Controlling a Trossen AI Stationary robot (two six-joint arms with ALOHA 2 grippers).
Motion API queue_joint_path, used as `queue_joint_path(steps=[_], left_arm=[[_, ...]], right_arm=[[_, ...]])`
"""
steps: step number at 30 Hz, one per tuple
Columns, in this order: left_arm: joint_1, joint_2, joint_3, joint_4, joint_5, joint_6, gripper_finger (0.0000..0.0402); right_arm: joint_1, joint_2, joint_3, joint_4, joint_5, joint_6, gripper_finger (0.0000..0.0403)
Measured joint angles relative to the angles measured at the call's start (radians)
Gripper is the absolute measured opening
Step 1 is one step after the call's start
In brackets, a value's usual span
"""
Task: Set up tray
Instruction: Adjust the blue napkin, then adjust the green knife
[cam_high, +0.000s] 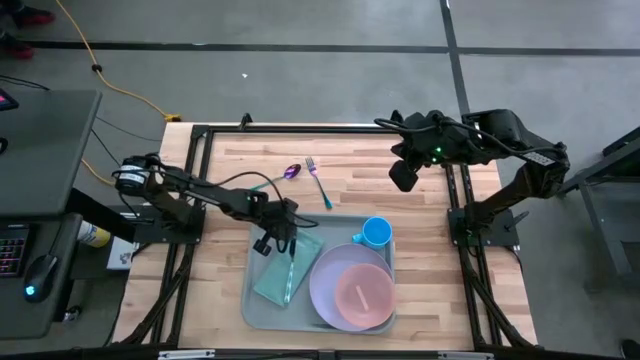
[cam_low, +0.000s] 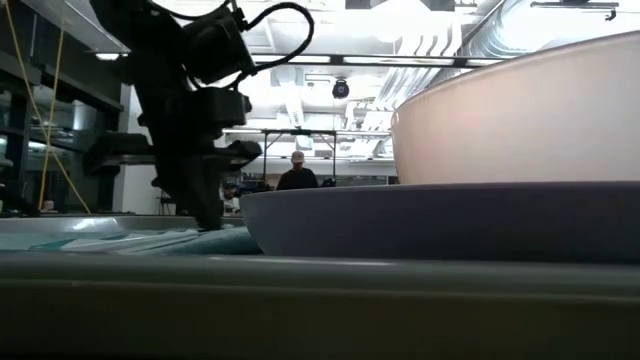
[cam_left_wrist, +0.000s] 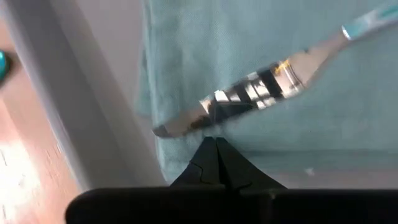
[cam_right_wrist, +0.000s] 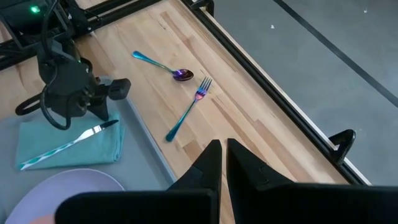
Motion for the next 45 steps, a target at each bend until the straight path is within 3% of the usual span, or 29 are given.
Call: queue_joint_path(steps=[4, 8, 16, 22, 27, 40, 45], left_arm=[[0.0, 0.02, 0.002, 0.009, -0.001, -0.003, 0.0023], [-0.001, 0.022, 0.003, -0.003, -0.043, -0.099, 0.001], [-0.001, 0.023, 0.002, -0.006, -0.232, -0.458, 0.0015], [-0.005, 0.024, 0.001, -0.004, -0.298, -0.759, 0.0011], [-0.04, 0.027, -0.001, 0.069, -0.32, -0.828, 0.0023], [-0.128, -0.002, 0.0, 0.07, -0.069, -0.725, 0.003], [-0.161, -0.002, 0.001, 0.056, 0.101, -0.758, 0.0032]], right_arm=[[0.0, 0.0, 0.0, 0.0, 0.0, 0.001, 0.0], [0.0, 0.0, 0.0, -0.005, 0.0, 0.001, 0.0], [0.0, 0.0, 0.0, -0.026, -0.002, -0.001, 0.0], [0.0, 0.0, 0.0, -0.053, -0.001, -0.001, 0.0], [0.0, 0.0, 0.0, -0.072, -0.003, -0.005, 0.0], [0.0, 0.0, 0.0, -0.076, -0.013, -0.05, 0.0], [0.0, 0.0, 0.0, -0.076, -0.022, -0.074, 0.0]])
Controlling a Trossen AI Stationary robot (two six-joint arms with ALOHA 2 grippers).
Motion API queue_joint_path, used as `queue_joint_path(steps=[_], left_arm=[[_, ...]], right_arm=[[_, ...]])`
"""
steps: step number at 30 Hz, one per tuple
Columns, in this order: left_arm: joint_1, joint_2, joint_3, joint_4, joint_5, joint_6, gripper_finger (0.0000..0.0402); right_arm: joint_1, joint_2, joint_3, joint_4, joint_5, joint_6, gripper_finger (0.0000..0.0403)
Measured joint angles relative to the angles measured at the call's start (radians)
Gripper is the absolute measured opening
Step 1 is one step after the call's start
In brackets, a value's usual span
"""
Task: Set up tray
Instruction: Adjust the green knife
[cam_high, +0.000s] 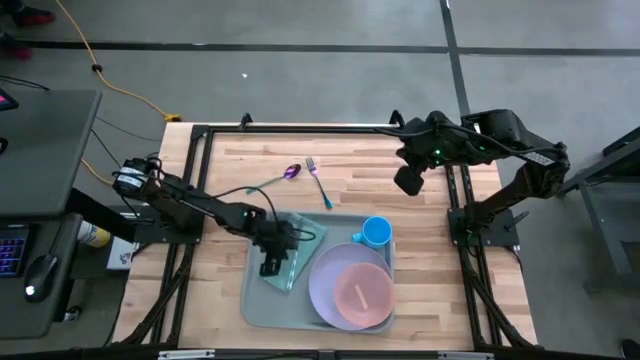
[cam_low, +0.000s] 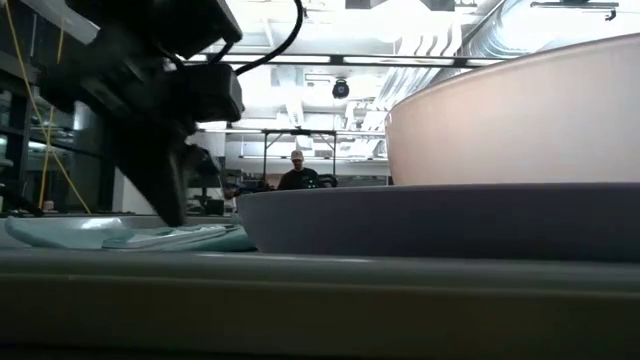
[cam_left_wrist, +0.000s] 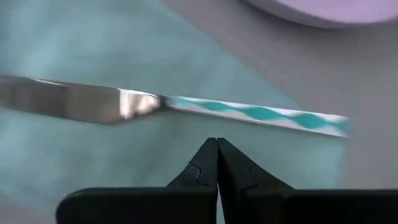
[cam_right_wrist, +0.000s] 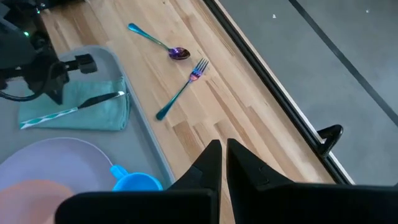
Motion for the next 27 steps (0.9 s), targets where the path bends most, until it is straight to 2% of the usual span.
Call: queue_joint_path(steps=[3, 7, 13, 16, 20, 27], left_arm=[[-0.021, 0.0, 0.0, 0.0, 0.055, -0.099, 0.0037], [-0.024, 0.0, 0.0, 0.002, 0.061, -0.37, 0.0038], [-0.023, 0.0, 0.001, 0.051, -0.071, -0.645, 0.003], [-0.023, 0.0, 0.001, 0.092, -0.097, -0.769, 0.0032], [-0.024, 0.0, 0.001, 0.099, -0.18, -0.848, 0.0034], [-0.049, 0.0, 0.001, 0.129, -0.234, -0.919, 0.0029]], right_arm=[[0.0, 0.0, 0.0, 0.0, -0.005, -0.017, 0.0], [0.0, 0.0, 0.0, 0.0, -0.006, -0.039, 0.0], [0.0, 0.0, 0.0, 0.0, -0.006, -0.077, 0.0], [0.0, 0.0, 0.0, 0.0, -0.007, -0.092, 0.0], [0.0, 0.0, 0.0, 0.0, -0.009, -0.118, 0.0], [0.0, 0.0, 0.0, 0.0, -0.009, -0.163, 0.0]])
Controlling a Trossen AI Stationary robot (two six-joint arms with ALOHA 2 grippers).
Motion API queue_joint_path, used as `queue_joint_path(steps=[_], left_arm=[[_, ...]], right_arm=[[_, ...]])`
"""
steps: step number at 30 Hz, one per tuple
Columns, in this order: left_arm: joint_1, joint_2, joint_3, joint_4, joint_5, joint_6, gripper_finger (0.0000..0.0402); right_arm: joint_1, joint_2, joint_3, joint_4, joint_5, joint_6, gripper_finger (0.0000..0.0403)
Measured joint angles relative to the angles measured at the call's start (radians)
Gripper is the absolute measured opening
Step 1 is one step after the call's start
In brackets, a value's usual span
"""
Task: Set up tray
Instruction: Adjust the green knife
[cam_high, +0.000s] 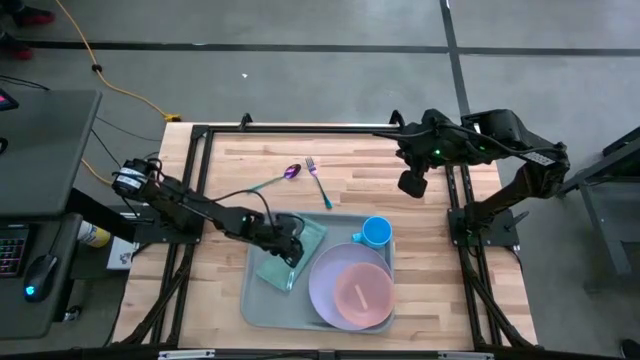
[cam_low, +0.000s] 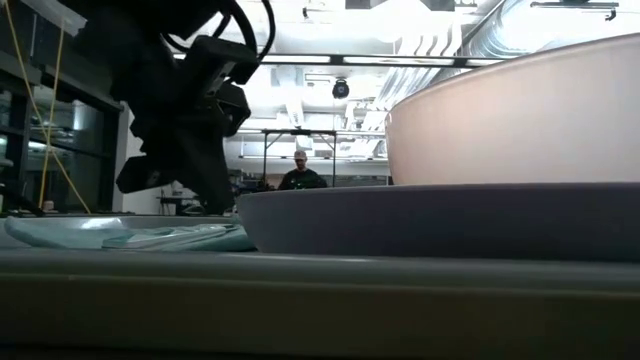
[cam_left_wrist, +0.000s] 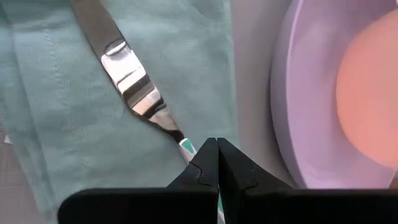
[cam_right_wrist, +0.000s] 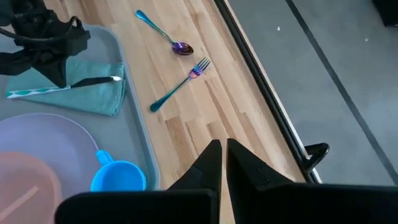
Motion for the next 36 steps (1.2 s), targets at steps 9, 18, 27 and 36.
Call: queue_joint_path(steps=[9, 18, 27, 36], left_arm=[[-0.067, 0.0, 0.0, 0.001, -0.027, -0.041, 0.013], [-0.091, 0.0, 0.007, -0.043, -0.048, -0.152, 0.0252], [-0.091, 0.007, 0.178, -0.403, -0.05, -0.152, 0.0252], [-0.091, 0.121, 0.3, -0.474, -0.062, -0.112, 0.0233]], right_arm=[[0.0, 0.0, 0.0, -0.005, -0.036, -0.028, 0.0], [0.0, 0.0, 0.0, -0.033, -0.041, -0.029, 0.0], [0.0, 0.0, 0.0, -0.04, -0.041, -0.039, 0.0], [0.0, 0.0, 0.0, -0.04, -0.041, -0.038, 0.0]])
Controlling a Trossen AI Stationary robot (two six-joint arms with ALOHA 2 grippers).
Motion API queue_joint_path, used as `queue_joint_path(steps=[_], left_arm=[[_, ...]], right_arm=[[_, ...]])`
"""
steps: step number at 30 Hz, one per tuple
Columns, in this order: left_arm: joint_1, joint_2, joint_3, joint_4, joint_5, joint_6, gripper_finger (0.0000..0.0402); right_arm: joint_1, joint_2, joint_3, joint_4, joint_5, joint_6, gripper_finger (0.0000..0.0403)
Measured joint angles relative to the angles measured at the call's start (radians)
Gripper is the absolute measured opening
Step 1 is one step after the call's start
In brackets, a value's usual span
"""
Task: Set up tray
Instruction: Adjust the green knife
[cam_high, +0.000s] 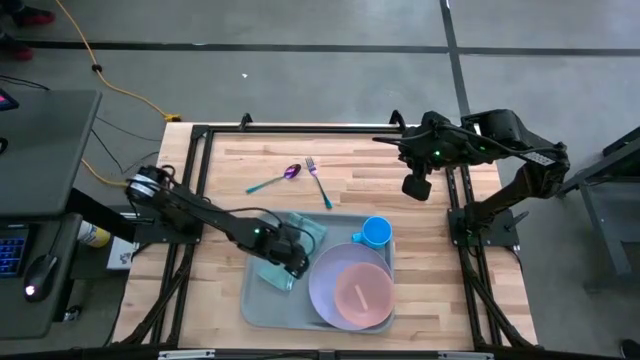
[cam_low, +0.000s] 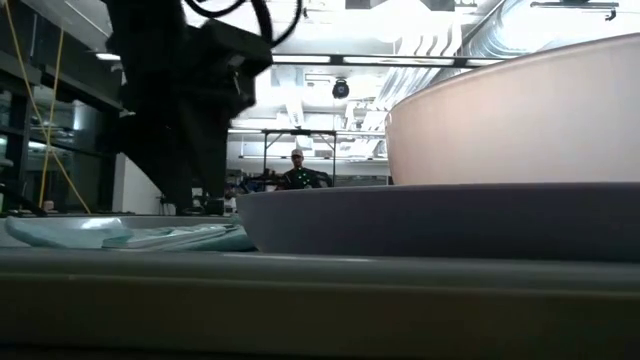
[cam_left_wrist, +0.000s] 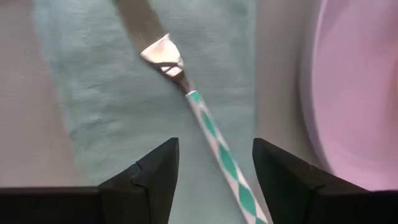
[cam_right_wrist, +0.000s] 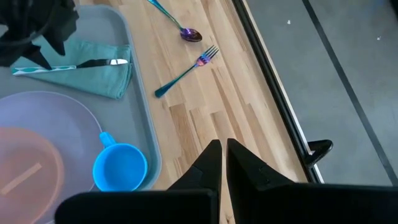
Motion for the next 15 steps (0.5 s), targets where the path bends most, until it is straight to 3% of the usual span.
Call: queue_joint_path(steps=[15], left_arm=[[0.0, 0.093, 0.07, -0.058, 0.019, 0.016, 0.0233]], right_arm=[[0.0, -0.001, 0.0, 0.0, -0.012, 0.008, 0.0]])
